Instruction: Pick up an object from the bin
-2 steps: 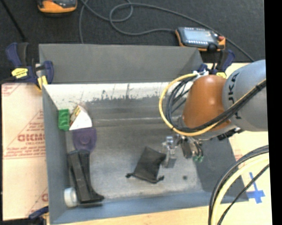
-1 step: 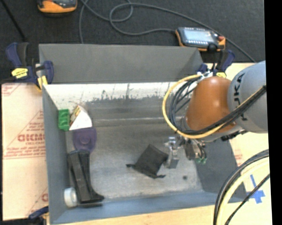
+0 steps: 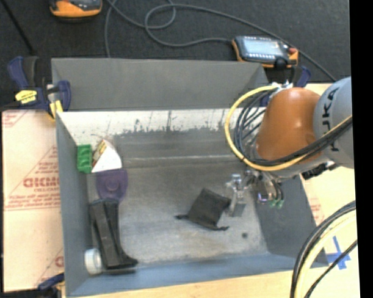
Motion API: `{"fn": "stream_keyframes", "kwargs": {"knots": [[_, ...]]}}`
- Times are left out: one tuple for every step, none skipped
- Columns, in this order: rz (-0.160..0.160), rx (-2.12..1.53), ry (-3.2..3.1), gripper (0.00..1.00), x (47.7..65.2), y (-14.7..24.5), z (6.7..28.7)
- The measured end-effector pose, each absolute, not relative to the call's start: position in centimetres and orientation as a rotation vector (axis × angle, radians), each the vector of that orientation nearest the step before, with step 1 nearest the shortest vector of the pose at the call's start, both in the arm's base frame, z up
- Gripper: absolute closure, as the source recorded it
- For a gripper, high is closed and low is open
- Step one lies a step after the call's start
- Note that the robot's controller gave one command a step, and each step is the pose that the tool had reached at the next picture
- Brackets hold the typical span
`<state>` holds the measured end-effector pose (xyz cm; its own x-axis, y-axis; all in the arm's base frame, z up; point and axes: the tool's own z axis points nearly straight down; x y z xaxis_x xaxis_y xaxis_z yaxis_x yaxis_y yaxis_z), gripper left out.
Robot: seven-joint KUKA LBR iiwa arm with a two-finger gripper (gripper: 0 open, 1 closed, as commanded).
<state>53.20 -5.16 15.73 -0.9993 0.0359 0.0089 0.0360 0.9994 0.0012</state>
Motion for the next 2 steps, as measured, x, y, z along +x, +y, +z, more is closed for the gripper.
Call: {"fn": "stream_keyframes", "kwargs": {"knots": [[0.005, -0.051, -3.16, 1.0, 53.3, -6.6, 15.0], [0.004, -0.048, -3.148, 1.0, 53.0, -6.8, 13.5]]}}
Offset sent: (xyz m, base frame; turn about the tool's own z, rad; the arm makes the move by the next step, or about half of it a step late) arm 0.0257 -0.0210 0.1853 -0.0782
